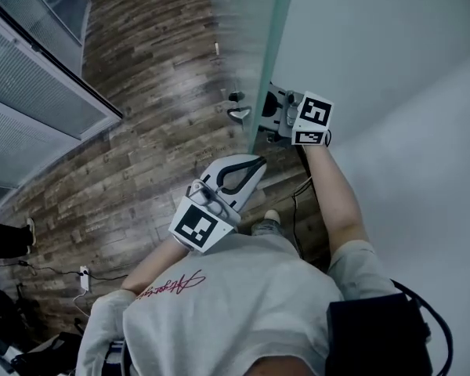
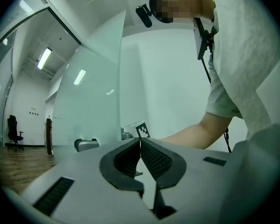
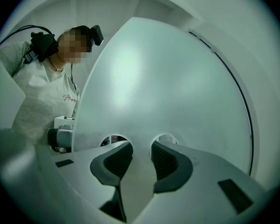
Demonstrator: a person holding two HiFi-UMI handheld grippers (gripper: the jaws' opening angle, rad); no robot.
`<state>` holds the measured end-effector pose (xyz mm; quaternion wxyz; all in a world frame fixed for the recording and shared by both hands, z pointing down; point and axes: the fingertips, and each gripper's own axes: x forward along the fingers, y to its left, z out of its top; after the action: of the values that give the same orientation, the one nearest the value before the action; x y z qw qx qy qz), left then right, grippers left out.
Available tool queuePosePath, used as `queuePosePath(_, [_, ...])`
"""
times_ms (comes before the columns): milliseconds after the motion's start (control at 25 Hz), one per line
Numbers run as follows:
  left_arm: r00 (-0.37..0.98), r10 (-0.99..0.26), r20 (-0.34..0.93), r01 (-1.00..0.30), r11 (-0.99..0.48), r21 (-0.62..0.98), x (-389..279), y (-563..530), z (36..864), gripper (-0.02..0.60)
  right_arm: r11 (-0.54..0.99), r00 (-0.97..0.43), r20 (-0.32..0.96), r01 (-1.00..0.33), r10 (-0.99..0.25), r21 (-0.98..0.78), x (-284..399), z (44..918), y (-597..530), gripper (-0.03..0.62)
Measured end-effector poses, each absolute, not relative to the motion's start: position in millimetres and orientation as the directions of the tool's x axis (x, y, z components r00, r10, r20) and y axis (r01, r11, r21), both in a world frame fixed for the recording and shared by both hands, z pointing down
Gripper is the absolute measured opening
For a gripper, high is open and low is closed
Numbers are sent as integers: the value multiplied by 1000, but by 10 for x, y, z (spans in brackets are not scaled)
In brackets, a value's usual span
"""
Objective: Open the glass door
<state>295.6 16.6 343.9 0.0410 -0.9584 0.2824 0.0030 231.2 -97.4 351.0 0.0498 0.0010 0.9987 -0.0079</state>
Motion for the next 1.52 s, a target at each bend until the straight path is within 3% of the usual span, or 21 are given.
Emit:
queuePosePath(640, [845,-533,-44,-534,-845,-33,4001,-223,3477,18,994,-989,-104,109,106,-24,2950,3595,-1270,130])
queuePosePath(1520, [829,-557,-53,-560,-826,-70,4724,-382,3445,18,995,-989,-122,93,88,-31,3771,3556,-1525,132])
